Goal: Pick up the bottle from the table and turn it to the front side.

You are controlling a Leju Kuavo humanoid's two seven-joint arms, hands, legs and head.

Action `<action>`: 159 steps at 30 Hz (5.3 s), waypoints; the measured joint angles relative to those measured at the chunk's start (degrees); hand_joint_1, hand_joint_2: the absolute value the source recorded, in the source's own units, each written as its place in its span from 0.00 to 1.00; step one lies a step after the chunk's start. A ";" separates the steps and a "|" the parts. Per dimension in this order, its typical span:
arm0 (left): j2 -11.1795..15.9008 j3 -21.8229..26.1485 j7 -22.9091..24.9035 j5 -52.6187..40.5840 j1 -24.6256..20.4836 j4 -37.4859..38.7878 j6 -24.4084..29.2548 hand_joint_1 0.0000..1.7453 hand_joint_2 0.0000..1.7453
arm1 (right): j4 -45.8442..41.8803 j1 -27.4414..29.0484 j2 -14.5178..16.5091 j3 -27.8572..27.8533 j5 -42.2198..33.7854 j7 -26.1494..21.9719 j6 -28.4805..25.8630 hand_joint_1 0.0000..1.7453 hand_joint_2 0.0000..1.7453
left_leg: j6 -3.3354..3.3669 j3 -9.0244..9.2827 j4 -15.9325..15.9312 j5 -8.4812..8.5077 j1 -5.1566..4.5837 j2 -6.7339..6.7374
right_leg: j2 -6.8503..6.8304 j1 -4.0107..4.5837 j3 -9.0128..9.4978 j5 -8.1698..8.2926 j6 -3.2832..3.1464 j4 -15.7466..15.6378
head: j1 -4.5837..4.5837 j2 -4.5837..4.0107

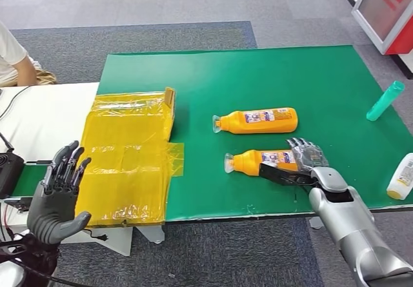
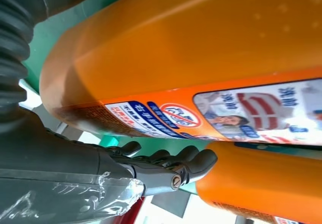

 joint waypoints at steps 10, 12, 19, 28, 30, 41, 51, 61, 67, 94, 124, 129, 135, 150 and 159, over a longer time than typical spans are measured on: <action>-0.02 -0.19 0.58 0.77 0.10 0.02 -0.95 0.00 1.00 | 3.66 -0.27 2.69 1.46 -0.41 -0.57 -3.09 1.00 1.00 | -0.01 0.23 0.00 0.00 0.01 0.11 | 0.08 0.01 0.15 0.05 -0.06 0.00 | -0.01 0.00; -0.02 -0.21 0.58 0.93 0.10 0.02 -0.99 0.00 1.00 | 4.08 -0.39 2.92 1.74 -0.67 -1.02 -2.86 1.00 1.00 | 0.00 0.26 0.00 0.01 0.01 0.12 | 0.08 0.01 0.18 0.06 -0.06 -0.01 | -0.01 0.00; -0.02 -0.23 0.58 1.64 0.11 0.02 -1.34 0.00 1.00 | 4.49 -1.30 3.03 2.60 -1.89 -2.36 -1.76 1.00 1.00 | 0.04 0.27 0.00 0.06 0.01 0.12 | 0.07 0.00 0.22 0.08 -0.04 0.00 | 0.00 0.00; -0.03 -0.24 0.57 1.69 0.11 0.02 -1.78 0.00 1.00 | 4.41 -1.52 3.03 3.10 -3.56 -3.57 -1.60 1.00 1.00 | 0.00 0.27 0.00 0.00 0.01 0.12 | 0.08 0.01 0.20 0.03 -0.03 0.00 | 0.00 0.00; -0.04 -0.24 0.57 1.54 0.13 0.02 -1.59 0.00 1.00 | 3.78 -1.20 3.05 2.94 -7.05 -5.50 -1.67 1.00 1.00 | -0.01 0.28 0.00 -0.02 0.02 0.12 | 0.09 0.01 0.21 0.02 -0.03 0.00 | 0.00 0.00; -0.19 -1.09 0.01 -1.05 1.30 0.02 1.80 0.00 1.00 | -21.93 14.77 7.26 -0.41 -45.64 -18.04 7.28 1.00 1.00 | -0.01 -0.01 0.00 -0.04 0.04 0.07 | -0.01 0.06 -0.01 -0.13 -0.03 0.01 | 0.00 0.00; -0.22 -2.75 -0.16 -2.36 -0.25 0.02 4.38 0.00 1.00 | -36.83 21.20 8.94 -0.08 -59.39 -20.96 12.51 1.00 1.00 | -0.02 -0.10 0.00 -0.15 0.01 0.07 | 0.01 0.02 -0.13 -0.16 -0.01 0.00 | 0.00 0.00; -0.22 -3.06 -0.16 -2.36 -0.48 0.02 4.44 0.00 1.00 | -39.73 22.31 9.02 -0.01 -59.58 -20.94 12.53 1.00 1.00 | -0.03 -0.10 0.00 -0.16 0.01 0.07 | 0.02 0.02 -0.14 -0.18 -0.02 0.00 | -0.01 0.00; -0.31 -3.55 0.41 -3.14 -1.26 0.07 6.26 0.00 1.00 | -41.05 22.95 9.29 0.13 -60.75 -23.05 11.84 1.00 1.00 | -0.03 -0.12 0.00 -0.16 0.01 0.07 | 0.01 0.02 -0.16 -0.18 -0.02 0.00 | 0.00 0.00; -6.95 -31.80 11.12 -7.60 -18.39 2.94 15.89 0.00 1.00 | -36.61 17.19 12.89 19.08 -31.08 -18.29 -26.05 1.00 1.00 | -0.01 -0.24 0.06 -0.11 -0.01 0.07 | 0.02 0.00 -0.24 -0.12 0.06 0.01 | 0.00 0.00; -6.56 -34.18 12.24 -30.39 -20.03 3.61 21.08 0.00 1.00 | -36.09 17.59 11.95 18.99 -29.79 -16.45 -26.45 1.00 1.00 | 0.05 -0.29 0.06 -0.15 -0.02 0.07 | 0.01 -0.01 -0.24 -0.13 0.07 0.01 | -0.01 0.00; -6.43 -34.29 12.76 -31.35 -20.07 3.39 21.21 0.00 1.00 | -36.09 17.85 11.86 18.72 -29.53 -16.43 -26.36 1.00 1.00 | 0.05 -0.29 0.06 -0.15 -0.02 0.07 | 0.01 -0.01 -0.25 -0.13 0.07 0.01 | -0.01 0.00; -6.18 -34.31 13.02 -31.33 -19.93 3.38 21.05 1.00 1.00 | -36.09 17.97 11.86 18.60 -29.46 -16.39 -26.34 1.00 1.00 | 0.05 -0.30 0.06 -0.15 -0.02 0.07 | 0.01 -0.01 -0.25 -0.13 0.07 0.01 | 0.01 0.00; -5.60 -34.47 13.27 -30.43 -19.46 2.83 20.41 1.00 1.00 | -36.25 18.15 11.86 18.45 -28.58 -16.67 -26.74 1.00 1.00 | 0.05 -0.30 0.06 -0.15 -0.02 0.07 | 0.01 -0.01 -0.24 -0.13 0.07 0.01 | -0.01 0.00; -5.16 -34.29 13.40 -30.16 -18.83 2.62 20.96 1.00 1.00 | -37.18 18.13 11.87 18.79 -29.09 -16.90 -26.74 0.00 1.00 | 0.05 -0.30 0.06 -0.15 -0.02 0.07 | 0.02 -0.01 -0.25 -0.13 0.07 0.01 | -0.01 0.00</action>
